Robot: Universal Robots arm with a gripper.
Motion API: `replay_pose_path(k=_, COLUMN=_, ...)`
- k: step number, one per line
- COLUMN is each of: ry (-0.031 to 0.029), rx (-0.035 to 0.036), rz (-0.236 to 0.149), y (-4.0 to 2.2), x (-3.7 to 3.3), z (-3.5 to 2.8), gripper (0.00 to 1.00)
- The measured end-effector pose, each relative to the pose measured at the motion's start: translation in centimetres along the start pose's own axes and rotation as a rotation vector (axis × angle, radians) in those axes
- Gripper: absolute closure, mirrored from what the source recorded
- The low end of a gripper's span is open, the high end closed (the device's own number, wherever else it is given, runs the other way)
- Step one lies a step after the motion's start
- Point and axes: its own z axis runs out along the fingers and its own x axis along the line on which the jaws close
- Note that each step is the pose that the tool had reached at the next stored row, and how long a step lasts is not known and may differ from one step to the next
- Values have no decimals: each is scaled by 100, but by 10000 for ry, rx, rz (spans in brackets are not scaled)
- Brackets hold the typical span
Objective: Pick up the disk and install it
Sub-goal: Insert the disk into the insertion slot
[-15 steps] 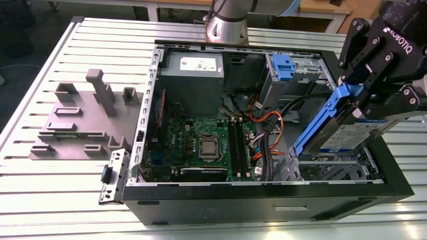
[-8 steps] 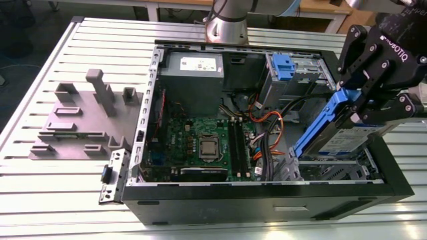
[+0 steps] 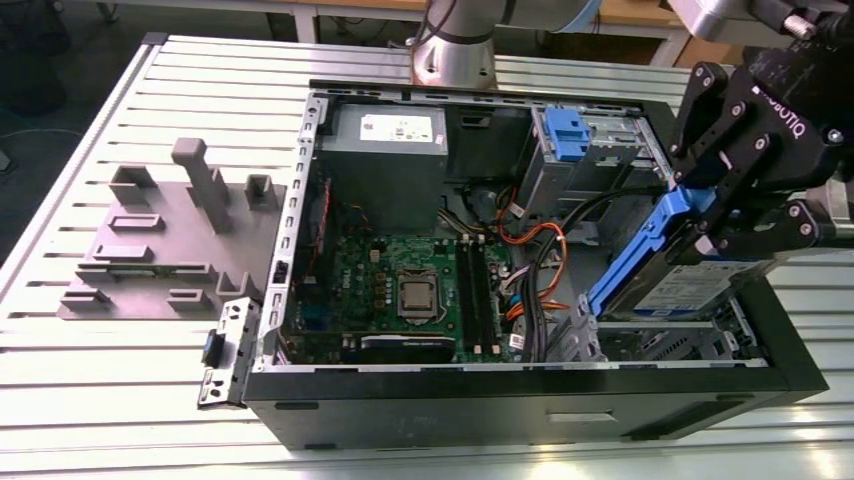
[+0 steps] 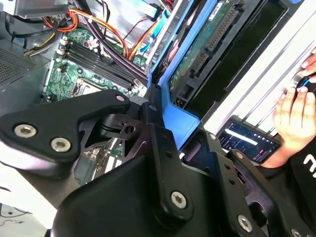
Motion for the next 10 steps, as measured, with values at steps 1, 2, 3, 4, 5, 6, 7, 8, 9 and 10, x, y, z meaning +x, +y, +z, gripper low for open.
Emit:
replay_pose_path(k=1, ry=0, rx=1, rz=0, y=0, x=2, z=10, gripper=64)
replay_pose_path(k=2, ry=1, rx=0, rz=0, y=-1, x=2, z=16, gripper=64)
replay_pose_path(k=3, ry=2, rx=0, rz=0, y=-1, x=3, z=18, gripper=64)
replay_pose_path(k=4, ry=2, rx=0, rz=0, y=-1, x=3, z=18, gripper=64)
replay_pose_path(k=5, ry=2, rx=0, rz=0, y=-1, x=3, z=19, gripper=64)
replay_pose_path(k=6, ry=1, rx=0, rz=0, y=-1, x=3, z=20, gripper=64)
replay_pose_path(k=7, ry=0, rx=1, rz=-1, y=-1, x=3, z=20, gripper=64)
replay_pose_path(k=8, ry=0, rx=1, rz=0, y=-1, x=3, z=20, gripper=64)
replay_pose_path(k=9, ry=0, rx=1, rz=0, y=-1, x=3, z=20, gripper=64)
replay_pose_path(k=10, ry=0, rx=1, rz=0, y=-1, x=3, z=21, gripper=64)
